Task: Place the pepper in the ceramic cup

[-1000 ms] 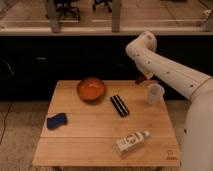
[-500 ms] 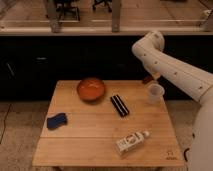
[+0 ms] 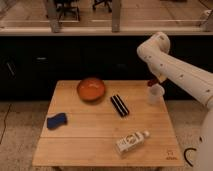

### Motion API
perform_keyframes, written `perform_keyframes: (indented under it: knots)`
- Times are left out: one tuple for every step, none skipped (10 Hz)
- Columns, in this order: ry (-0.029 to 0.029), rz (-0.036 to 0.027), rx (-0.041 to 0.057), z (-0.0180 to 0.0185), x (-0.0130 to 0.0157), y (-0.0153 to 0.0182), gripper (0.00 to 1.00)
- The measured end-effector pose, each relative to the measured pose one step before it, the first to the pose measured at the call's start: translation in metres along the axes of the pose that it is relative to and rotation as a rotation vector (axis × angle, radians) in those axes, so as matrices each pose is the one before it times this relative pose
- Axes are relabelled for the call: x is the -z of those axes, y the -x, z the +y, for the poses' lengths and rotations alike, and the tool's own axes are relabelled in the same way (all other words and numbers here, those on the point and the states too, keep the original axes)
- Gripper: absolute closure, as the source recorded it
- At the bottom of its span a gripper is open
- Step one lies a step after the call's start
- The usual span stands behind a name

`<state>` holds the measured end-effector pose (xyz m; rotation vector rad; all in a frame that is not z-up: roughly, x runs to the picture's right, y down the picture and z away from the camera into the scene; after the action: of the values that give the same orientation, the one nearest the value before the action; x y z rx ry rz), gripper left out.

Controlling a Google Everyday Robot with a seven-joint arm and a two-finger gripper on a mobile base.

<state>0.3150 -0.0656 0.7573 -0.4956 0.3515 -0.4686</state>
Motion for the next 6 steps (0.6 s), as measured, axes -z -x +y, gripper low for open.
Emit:
perform_keyframes:
  knots:
    - [0.00666, 0.00267, -0.00593, 0.00383, -0.00087, -0.00238, 0.96]
    - [0.00521, 0.00143, -0.0032, 0.00248, -0.00136, -0.00144, 0.96]
    - [0.00547, 0.00066, -0.00259, 0.00218, -0.00201, -0.00112, 0.96]
    - [0.00758, 0.00195, -0.00175, 0.00194, -0.00249, -0.00096, 0.96]
    - [0.00704, -0.0005, -0.00197, 0.00141, -0.00376, -0.00012, 0.96]
    - [0.00541, -0.00056, -0.00288, 0.00197, -0.00292, -0.00095, 0.96]
